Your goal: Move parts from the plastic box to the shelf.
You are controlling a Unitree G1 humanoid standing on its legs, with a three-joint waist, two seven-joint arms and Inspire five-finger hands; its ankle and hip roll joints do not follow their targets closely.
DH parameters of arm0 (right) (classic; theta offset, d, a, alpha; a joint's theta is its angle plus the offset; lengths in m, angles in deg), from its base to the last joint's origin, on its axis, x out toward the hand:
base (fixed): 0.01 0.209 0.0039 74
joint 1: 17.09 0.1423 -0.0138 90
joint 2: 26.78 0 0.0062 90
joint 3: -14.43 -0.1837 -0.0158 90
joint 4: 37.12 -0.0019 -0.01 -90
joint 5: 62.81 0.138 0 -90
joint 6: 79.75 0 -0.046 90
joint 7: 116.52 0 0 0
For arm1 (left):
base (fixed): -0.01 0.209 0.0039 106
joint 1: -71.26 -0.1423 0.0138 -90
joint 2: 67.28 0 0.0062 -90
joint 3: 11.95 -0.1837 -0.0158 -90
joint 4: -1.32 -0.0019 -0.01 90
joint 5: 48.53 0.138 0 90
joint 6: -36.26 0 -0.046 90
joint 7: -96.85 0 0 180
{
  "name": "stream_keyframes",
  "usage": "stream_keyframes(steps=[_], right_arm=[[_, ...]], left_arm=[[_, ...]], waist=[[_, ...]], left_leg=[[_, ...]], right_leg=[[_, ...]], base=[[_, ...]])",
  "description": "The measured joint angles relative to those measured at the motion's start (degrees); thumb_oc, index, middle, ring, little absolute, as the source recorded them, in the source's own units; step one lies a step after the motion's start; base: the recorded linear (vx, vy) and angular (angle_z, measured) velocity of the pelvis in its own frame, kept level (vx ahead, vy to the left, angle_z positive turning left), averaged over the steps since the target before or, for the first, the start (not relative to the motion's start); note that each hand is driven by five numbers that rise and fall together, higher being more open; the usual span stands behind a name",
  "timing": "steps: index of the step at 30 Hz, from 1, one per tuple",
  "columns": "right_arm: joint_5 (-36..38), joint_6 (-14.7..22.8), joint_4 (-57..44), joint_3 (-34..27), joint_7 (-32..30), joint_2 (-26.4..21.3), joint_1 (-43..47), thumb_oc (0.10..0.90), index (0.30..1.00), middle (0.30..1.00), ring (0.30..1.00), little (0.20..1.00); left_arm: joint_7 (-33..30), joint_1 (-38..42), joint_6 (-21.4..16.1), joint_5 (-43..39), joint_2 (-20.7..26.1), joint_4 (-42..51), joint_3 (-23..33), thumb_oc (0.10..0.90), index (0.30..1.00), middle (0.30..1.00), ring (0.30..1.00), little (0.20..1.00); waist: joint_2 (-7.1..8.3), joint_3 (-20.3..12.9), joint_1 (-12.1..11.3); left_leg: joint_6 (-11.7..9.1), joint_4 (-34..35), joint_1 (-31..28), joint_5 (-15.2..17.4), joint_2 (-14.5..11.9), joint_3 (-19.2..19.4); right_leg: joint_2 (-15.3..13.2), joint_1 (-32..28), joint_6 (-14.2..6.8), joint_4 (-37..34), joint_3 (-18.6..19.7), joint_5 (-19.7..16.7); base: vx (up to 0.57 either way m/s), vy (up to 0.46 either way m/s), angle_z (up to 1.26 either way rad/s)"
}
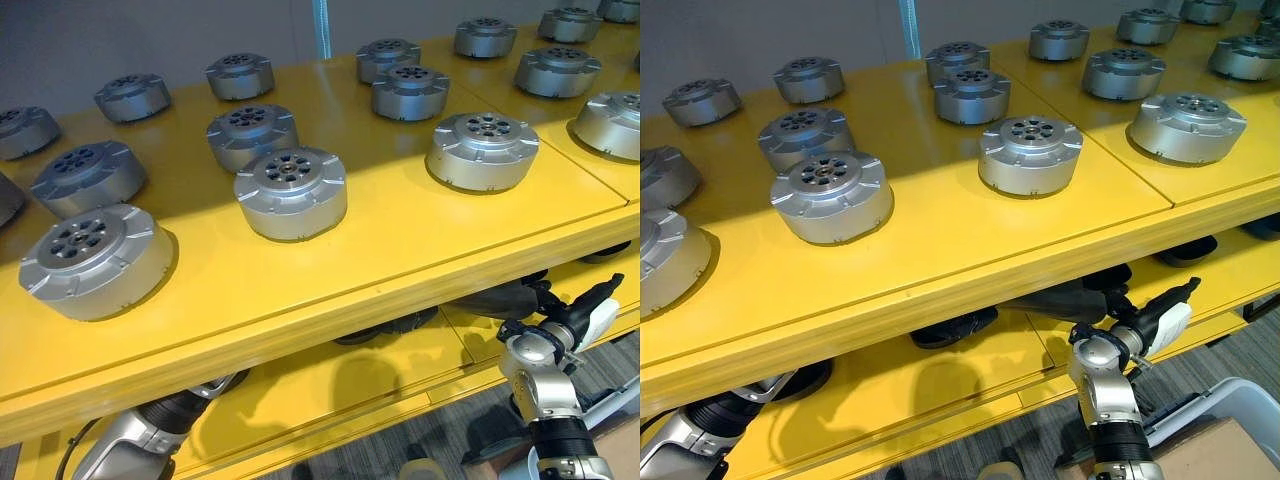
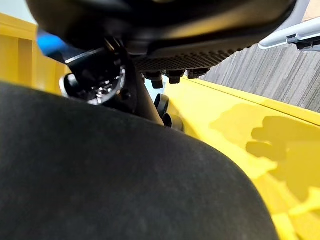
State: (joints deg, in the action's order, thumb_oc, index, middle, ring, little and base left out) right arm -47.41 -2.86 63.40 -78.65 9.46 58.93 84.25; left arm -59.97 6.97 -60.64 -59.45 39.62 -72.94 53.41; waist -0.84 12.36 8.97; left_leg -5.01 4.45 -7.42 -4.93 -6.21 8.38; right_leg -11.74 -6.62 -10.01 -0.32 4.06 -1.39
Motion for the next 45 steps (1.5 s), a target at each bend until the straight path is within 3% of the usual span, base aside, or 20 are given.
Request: stream_keyframes(steps=[11,13,15,16,17,18,19,20,22,24,28,30,31,32,33,34,37,39,41,45], right_arm=[[-1.8,-2.1,1.4,1.8,2.2,0.1,-0.5,0.900,1.000,1.000,1.000,1.000],[-1.2,-1.3,2.7,2.1,2.4,-0.7,-1.5,0.900,1.000,1.000,1.000,1.000],[-0.4,0.2,3.8,1.4,3.5,-1.4,-2.2,0.900,1.000,1.000,1.000,1.000],[0.6,1.1,4.0,0.4,3.9,-2.0,-2.5,0.900,1.000,1.000,1.000,1.000],[1.0,2.0,4.1,-0.4,4.8,-2.3,-2.8,0.900,1.000,1.000,1.000,1.000],[1.9,2.8,4.2,-0.7,5.5,-2.6,-2.9,0.900,1.000,1.000,1.000,1.000],[2.7,2.9,4.6,-0.1,5.5,-1.5,-3.8,0.900,1.000,1.000,1.000,1.000],[2.8,2.9,5.6,0.3,5.2,-0.8,-4.4,0.900,1.000,1.000,1.000,1.000],[2.8,2.6,6.3,1.7,4.5,0.2,-4.7,0.900,1.000,1.000,1.000,1.000],[2.8,2.7,6.4,2.2,3.7,0.2,-4.6,0.900,1.000,1.000,1.000,1.000],[2.8,2.9,8.1,2.8,3.7,2.0,-4.4,0.900,1.000,1.000,1.000,1.000],[2.8,2.9,9.3,3.2,4.9,2.9,-4.4,0.900,1.000,1.000,1.000,1.000],[2.8,2.9,9.7,3.3,5.2,3.1,-4.3,0.900,1.000,1.000,1.000,1.000],[2.9,2.8,10.1,3.4,5.4,3.1,-4.0,0.900,1.000,1.000,1.000,1.000],[3.0,2.7,10.1,3.4,5.3,3.0,-4.1,0.900,1.000,1.000,1.000,1.000],[3.1,2.7,10.1,3.3,5.4,3.0,-4.1,0.900,1.000,1.000,1.000,1.000],[3.1,3.5,10.0,3.6,5.6,3.6,-4.4,0.900,1.000,1.000,1.000,1.000],[3.1,3.7,9.9,4.3,6.0,3.6,-4.1,0.900,1.000,1.000,1.000,1.000],[3.4,3.4,10.0,4.7,6.0,3.6,-4.2,0.900,1.000,1.000,1.000,1.000],[3.3,2.8,10.0,5.4,5.8,3.6,-4.9,0.900,1.000,1.000,1.000,1.000]], left_arm=[[1.1,-2.5,0.0,0.0,-0.3,0.3,1.0,0.400,0.300,0.300,0.300,0.300],[1.8,-2.7,-0.1,-0.1,-0.8,0.0,0.4,0.400,0.300,0.300,0.300,0.300],[2.8,-2.8,-1.1,-0.2,-0.8,0.0,0.1,0.400,0.300,0.300,0.300,0.300],[3.6,-2.6,-1.7,-0.2,-1.0,0.3,0.1,0.400,0.300,0.300,0.300,0.300],[3.8,-2.7,-2.2,-0.2,-2.0,0.1,0.3,0.400,0.300,0.300,0.300,0.300],[3.8,-2.8,-2.2,-0.1,-2.7,-0.1,0.6,0.400,0.300,0.300,0.300,0.300],[4.3,-2.7,-2.2,-0.2,-2.3,-0.8,0.3,0.400,0.300,0.300,0.300,0.300],[4.9,-2.9,-2.2,-0.2,-1.8,-1.3,0.0,0.400,0.300,0.300,0.300,0.300],[5.2,-2.9,-2.2,-1.4,-1.0,-1.9,-0.2,0.400,0.300,0.300,0.300,0.300],[5.0,-2.9,-2.2,-2.3,-0.2,-1.8,-0.6,0.400,0.300,0.300,0.300,0.300],[4.7,-3.0,-2.2,-2.4,0.1,-1.6,-0.5,0.400,0.300,0.300,0.300,0.300],[4.7,-4.2,-2.2,-2.4,0.4,-1.6,-0.2,0.400,0.300,0.300,0.300,0.300],[4.7,-4.6,-2.2,-2.4,0.4,-1.6,-0.1,0.400,0.300,0.300,0.300,0.300],[4.7,-4.6,-2.0,-2.5,0.6,-1.8,0.1,0.400,0.300,0.300,0.300,0.300],[4.8,-5.0,-1.9,-2.5,0.5,-1.5,0.1,0.400,0.300,0.300,0.300,0.300],[4.8,-5.3,-1.9,-2.5,0.6,-1.4,0.1,0.400,0.300,0.300,0.300,0.300],[4.8,-6.3,-1.9,-2.5,0.7,-0.3,0.9,0.400,0.300,0.300,0.300,0.300],[4.9,-6.9,-1.8,-2.4,1.0,0.6,2.0,0.400,0.300,0.300,0.300,0.300],[5.0,-8.4,-1.6,-2.4,0.6,0.6,2.3,0.400,0.300,0.300,0.300,0.300],[5.1,-9.5,-1.5,-2.9,0.8,0.6,2.3,0.400,0.300,0.300,0.300,0.300]], waist=[[0.25,-1.4,-1.9],[0.94,-2.5,-1.7],[2.54,-2.7,-2.1],[2.74,-2.7,-1.6],[2.38,-2.8,-1.5],[0.24,-3.9,-1.5],[1.03,-3.9,-0.7],[1.33,-3.9,-0.8],[1.69,-3.9,-0.6],[1.34,-4.0,0.1],[1.82,-3.9,-1.0],[1.84,-3.8,-2.0],[1.18,-3.8,-3.1],[0.59,-2.8,-3.7],[0.39,-2.6,-4.1],[0.58,-2.6,-4.5],[2.03,-2.6,-5.4],[3.21,-2.6,-7.5],[1.60,-3.0,-7.2],[1.45,-3.0,-6.7]], left_leg=[[-1.5,0.1,1.9,-1.4,-2.7,-3.3],[-0.1,-0.8,3.9,-1.9,-2.7,-2.0],[1.7,-12.1,9.0,3.1,-0.2,3.9],[2.1,-21.6,13.0,7.1,3.3,2.9],[3.6,-25.2,15.1,10.6,5.3,1.2],[6.9,-22.1,14.2,12.0,6.8,-0.5],[8.8,-18.8,12.1,11.3,7.8,0.3],[9.3,-16.7,10.5,10.5,8.2,0.6],[10.7,-13.3,8.9,9.1,9.0,0.8],[10.9,-10.4,8.1,7.8,10.2,0.3],[10.5,-6.6,5.9,5.5,10.8,1.3],[11.1,-5.2,5.0,4.2,9.4,3.7],[11.6,-5.0,5.4,4.4,7.4,5.4],[12.4,-4.9,5.9,4.8,5.4,6.7],[12.4,-5.5,6.5,4.8,4.4,7.2],[11.9,-5.7,6.4,4.6,4.4,7.4],[10.4,-6.6,7.5,4.0,5.4,8.1],[9.7,-7.0,9.2,3.7,6.5,9.4],[8.9,-5.9,10.1,1.8,5.6,8.7],[7.5,-2.9,8.7,0.4,5.1,8.3]], right_leg=[[3.2,-1.6,1.6,-1.6,-3.9,-0.4],[2.9,-1.2,2.6,-2.3,-6.6,-0.4],[-0.6,0.2,2.6,-2.0,-7.2,-0.6],[-2.2,1.7,1.7,-0.2,-6.2,-0.3],[-2.9,3.3,1.1,1.2,-5.8,-0.7],[-2.5,4.8,0.9,2.8,-4.7,-0.6],[-3.6,5.7,0.5,5.2,-4.2,0.0],[-3.4,7.6,0.8,8.4,-3.9,1.5],[0.4,9.1,1.9,9.6,-1.7,3.4],[1.0,9.2,2.2,8.9,-0.1,3.3],[1.0,8.6,-0.1,7.5,-0.5,-0.2],[2.9,9.7,0.0,7.0,-2.0,-3.9],[4.4,9.3,-1.7,3.5,-2.0,-8.3],[5.4,11.4,-0.1,10.2,-3.7,-5.6],[5.8,14.8,3.2,23.8,-5.2,0.4],[5.6,15.6,4.0,28.8,-5.8,2.9],[4.8,7.6,3.8,21.8,-6.3,9.9],[4.2,4.9,4.6,13.3,-6.5,11.5],[5.7,4.1,5.3,8.9,-7.0,9.1],[7.3,4.1,6.1,7.5,-6.3,8.3]], base=[[-0.05,-0.143,0.16],[-0.42,0.073,0.50],[-0.40,0.168,0.34],[-0.28,0.307,0.13],[-0.29,0.360,-0.13],[-0.14,0.210,-0.23],[-0.17,0.180,-0.27],[-0.16,0.159,-0.12],[-0.13,0.153,-0.06],[-0.07,0.082,0.15],[-0.19,0.036,-0.14],[-0.27,0.006,-0.65],[-0.21,-0.035,-0.75],[-0.18,-0.112,-0.72],[-0.10,-0.149,-0.45],[-0.08,-0.246,-0.20],[-0.13,-0.248,-0.10],[-0.14,-0.142,-0.31],[-0.10,-0.114,-0.03],[-0.07,-0.113,-0.09]])
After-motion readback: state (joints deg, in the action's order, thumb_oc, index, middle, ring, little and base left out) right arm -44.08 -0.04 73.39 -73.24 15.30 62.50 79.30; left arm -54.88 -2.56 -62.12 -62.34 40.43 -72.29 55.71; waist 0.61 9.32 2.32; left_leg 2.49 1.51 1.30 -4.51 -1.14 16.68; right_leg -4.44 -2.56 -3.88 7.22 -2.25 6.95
